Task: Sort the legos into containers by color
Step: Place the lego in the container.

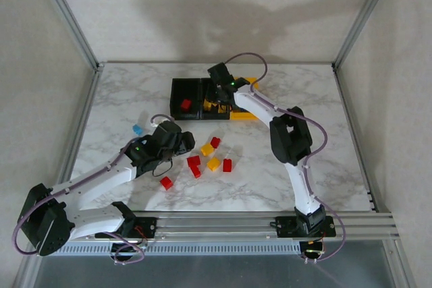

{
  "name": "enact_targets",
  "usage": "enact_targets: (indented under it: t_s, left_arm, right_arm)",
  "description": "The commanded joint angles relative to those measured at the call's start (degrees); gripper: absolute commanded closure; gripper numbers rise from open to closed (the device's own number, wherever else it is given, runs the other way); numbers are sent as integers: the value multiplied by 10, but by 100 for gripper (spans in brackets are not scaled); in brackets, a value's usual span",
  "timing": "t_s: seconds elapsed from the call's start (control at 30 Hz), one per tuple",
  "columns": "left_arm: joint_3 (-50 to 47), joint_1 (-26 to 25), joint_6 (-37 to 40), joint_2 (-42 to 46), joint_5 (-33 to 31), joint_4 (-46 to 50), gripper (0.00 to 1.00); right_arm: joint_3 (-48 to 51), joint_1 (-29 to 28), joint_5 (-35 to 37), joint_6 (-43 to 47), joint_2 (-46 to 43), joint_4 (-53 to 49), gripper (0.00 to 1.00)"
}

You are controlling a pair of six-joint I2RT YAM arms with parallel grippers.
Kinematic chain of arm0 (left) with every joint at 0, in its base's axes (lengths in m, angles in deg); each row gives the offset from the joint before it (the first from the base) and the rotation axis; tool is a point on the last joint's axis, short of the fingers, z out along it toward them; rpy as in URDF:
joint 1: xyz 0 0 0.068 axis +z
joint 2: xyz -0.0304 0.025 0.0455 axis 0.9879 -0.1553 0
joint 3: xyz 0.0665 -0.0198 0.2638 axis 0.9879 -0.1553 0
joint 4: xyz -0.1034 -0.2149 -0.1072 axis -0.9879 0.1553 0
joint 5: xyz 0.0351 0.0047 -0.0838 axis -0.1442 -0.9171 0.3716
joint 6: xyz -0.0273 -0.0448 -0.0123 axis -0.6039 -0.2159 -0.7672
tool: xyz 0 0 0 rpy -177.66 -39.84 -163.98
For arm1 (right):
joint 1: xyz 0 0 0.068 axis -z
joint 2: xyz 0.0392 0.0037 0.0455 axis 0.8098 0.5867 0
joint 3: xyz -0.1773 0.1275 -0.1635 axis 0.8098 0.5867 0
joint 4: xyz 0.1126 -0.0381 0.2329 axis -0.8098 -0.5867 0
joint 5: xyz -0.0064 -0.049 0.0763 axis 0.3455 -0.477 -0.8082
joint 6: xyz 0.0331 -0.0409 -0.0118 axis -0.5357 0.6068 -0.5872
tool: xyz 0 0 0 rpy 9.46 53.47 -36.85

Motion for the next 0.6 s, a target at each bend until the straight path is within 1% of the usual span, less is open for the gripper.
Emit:
enact_targets:
  t_s: [0.0, 0.23, 0.37, 0.47, 0.57]
  left_arm:
    - [-10, 6, -7, 13, 3, 0, 28]
    - [-13, 12, -4, 21, 0, 7, 27]
    - [-14, 14, -5, 24, 1, 10, 27]
    - [-13, 15, -4, 24, 0, 13, 27]
    - [-13, 15, -5, 26, -1, 13, 27]
  right_arm:
    - [-69, 11, -14, -16, 40, -25, 73]
    - [-140, 26, -25, -28, 95, -34, 70]
    - [-166, 28, -27, -28, 113, -39, 67]
    - [-174, 29, -28, -28, 120, -41, 63]
    - [-175, 28, -31, -28, 118, -41, 55]
